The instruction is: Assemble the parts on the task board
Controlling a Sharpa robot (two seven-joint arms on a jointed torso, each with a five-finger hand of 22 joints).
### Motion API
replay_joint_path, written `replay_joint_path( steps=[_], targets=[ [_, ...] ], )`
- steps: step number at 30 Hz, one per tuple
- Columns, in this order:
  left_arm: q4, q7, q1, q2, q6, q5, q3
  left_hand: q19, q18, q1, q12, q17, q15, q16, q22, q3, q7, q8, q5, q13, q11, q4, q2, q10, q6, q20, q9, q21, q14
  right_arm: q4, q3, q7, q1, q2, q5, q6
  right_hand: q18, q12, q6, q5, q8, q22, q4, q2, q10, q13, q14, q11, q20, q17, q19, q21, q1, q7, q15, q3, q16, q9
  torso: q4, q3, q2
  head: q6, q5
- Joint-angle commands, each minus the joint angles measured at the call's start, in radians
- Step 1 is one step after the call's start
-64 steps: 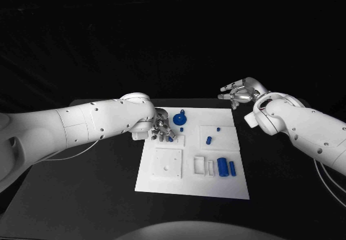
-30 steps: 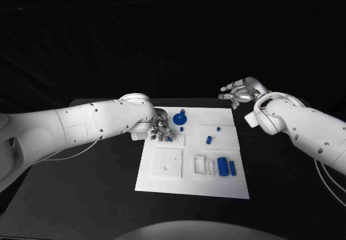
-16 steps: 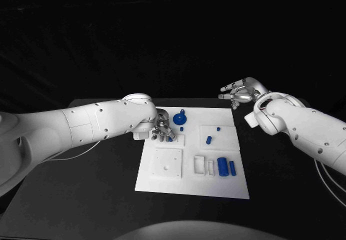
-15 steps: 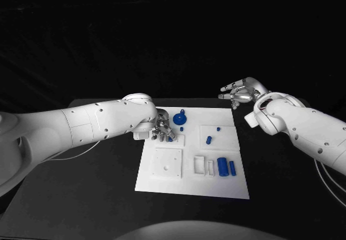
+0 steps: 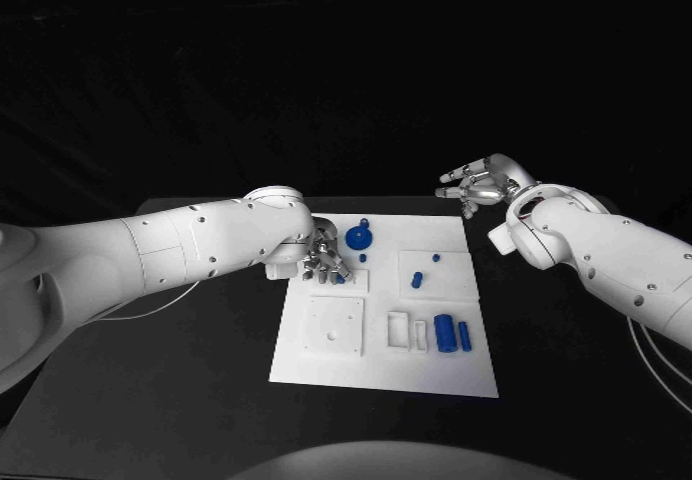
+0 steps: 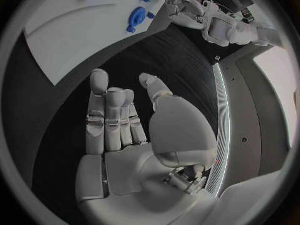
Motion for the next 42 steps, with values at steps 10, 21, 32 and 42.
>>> replay_joint_path(
  steps=[10, 21, 32, 42],
  targets=[
    [0.005, -0.004, -0.003, -0.019, -0.047, 0.016, -0.002, 0.024, -0.014, -0.050, 0.003, -0.030, -0.013, -0.017, 0.006, 0.070, -0.027, 0.000, -0.147, 0.014, -0.015, -0.020, -0.075, 0.052, 0.019, -0.007, -0.075, -0.044, -0.002, -0.001, 0.000, 0.005, -0.001, -0.001, -0.008, 0.010, 0.017, 0.000, -0.005, 0.006, -0.001, 0.012, 0.001, -0.001, -0.003, -0.002, -0.002, -0.007, -0.006, -0.004, 0.026, -0.005, -0.007, 0.003, -0.006, -0.006, -0.008, -0.001, 0.0008, -0.0007, 0.000, 0.003, -0.002],
    [0.012, -0.006, -0.003, -0.036, -0.083, 0.027, 0.002, 0.037, -0.017, -0.045, 0.012, -0.022, -0.014, -0.010, 0.014, 0.041, -0.025, 0.002, -0.345, 0.026, -0.014, 0.140, -0.132, 0.052, 0.041, -0.009, -0.085, -0.061, 0.002, -0.001, 0.000, 0.004, -0.003, -0.002, -0.008, 0.009, 0.017, 0.000, -0.006, 0.005, -0.001, 0.012, 0.000, -0.001, -0.002, -0.002, -0.001, -0.007, -0.007, -0.002, 0.026, -0.005, -0.006, 0.003, -0.006, -0.006, -0.006, -0.001, 0.0000, -0.0001, 0.000, 0.004, -0.001],
    [0.021, -0.013, -0.002, -0.046, -0.090, 0.057, 0.016, 0.041, -0.018, -0.049, 0.008, -0.033, -0.013, -0.014, 0.017, -0.034, -0.018, 0.002, -0.522, 0.031, -0.009, 0.309, -0.223, 0.052, 0.042, -0.009, -0.062, -0.071, 0.000, -0.003, 0.000, 0.004, -0.004, -0.003, -0.008, 0.009, 0.017, 0.000, -0.006, 0.005, -0.001, 0.012, 0.000, -0.001, -0.002, -0.002, -0.001, -0.007, -0.007, -0.002, 0.026, -0.005, -0.006, 0.003, -0.006, -0.006, -0.006, -0.001, -0.0003, 0.0003, 0.000, 0.009, 0.000],
    [0.026, -0.016, 0.007, -0.068, -0.062, 0.079, 0.076, 0.037, -0.021, -0.031, 0.000, -0.054, -0.013, -0.026, 0.017, -0.051, -0.018, 0.002, -0.342, 0.027, -0.007, 0.195, -0.136, 0.052, 0.029, -0.010, -0.051, -0.073, -0.007, -0.004, 0.000, 0.005, -0.005, -0.004, -0.008, 0.009, 0.017, 0.000, -0.007, 0.006, -0.001, 0.012, 0.003, -0.002, -0.002, -0.003, 0.000, -0.007, -0.006, -0.002, 0.027, -0.006, -0.006, 0.003, -0.006, -0.007, -0.005, -0.001, -0.0004, 0.0000, 0.000, 0.017, 0.002]
  ],
)
